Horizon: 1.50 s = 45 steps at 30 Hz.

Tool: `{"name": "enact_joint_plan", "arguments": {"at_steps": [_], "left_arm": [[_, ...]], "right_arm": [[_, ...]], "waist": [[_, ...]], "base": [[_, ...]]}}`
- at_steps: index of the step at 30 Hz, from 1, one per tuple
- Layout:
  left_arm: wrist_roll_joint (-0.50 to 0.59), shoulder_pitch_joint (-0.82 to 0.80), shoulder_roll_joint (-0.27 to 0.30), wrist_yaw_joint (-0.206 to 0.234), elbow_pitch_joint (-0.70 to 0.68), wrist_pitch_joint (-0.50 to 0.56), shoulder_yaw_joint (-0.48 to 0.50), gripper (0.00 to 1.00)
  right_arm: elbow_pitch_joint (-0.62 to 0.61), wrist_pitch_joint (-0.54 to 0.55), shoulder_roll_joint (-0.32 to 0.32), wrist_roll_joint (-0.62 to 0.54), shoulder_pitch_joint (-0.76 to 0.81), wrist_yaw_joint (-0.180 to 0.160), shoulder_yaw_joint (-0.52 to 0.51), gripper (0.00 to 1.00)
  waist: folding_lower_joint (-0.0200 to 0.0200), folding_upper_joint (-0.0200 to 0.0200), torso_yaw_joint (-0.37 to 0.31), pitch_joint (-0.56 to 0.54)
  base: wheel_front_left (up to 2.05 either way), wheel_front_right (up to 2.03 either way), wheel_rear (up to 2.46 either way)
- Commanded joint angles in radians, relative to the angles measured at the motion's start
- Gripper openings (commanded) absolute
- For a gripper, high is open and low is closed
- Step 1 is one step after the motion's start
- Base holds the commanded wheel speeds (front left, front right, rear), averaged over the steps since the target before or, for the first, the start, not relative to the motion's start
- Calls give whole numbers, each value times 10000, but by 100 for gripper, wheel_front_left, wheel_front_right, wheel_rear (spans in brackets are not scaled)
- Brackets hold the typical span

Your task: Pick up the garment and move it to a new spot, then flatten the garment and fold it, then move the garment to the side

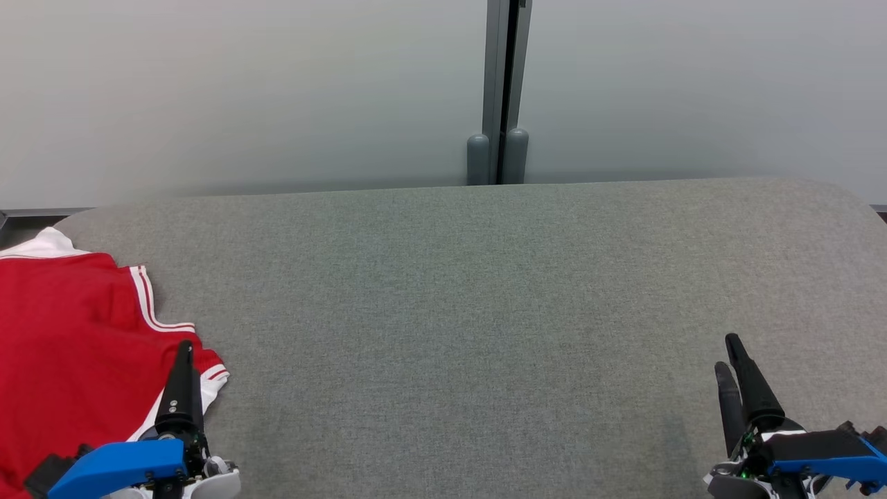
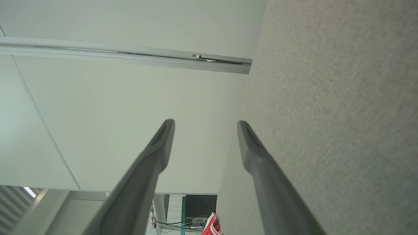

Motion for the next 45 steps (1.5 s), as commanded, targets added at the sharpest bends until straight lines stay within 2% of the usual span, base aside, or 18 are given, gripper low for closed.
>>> {"name": "enact_joint_plan", "arguments": {"at_steps": [1, 12, 45], "left_arm": [[328, -250, 69, 46, -276, -106, -33, 100], [1881, -217, 78, 233, -708, -576, -147, 100], [7927, -179, 115, 673, -1423, -1705, -605, 100]], "right_arm": [[-271, -121, -50, -327, -116, 10, 50, 100], [-694, -593, -61, -1885, -44, 13, 248, 100], [-1654, -1726, -91, -6900, 107, 19, 651, 100]], "waist": [[-1, 0, 2, 0], [-1, 0, 19, 2], [-1, 0, 61, 15]], "base": [[0, 0, 0], [0, 0, 0], [0, 0, 0]]}}
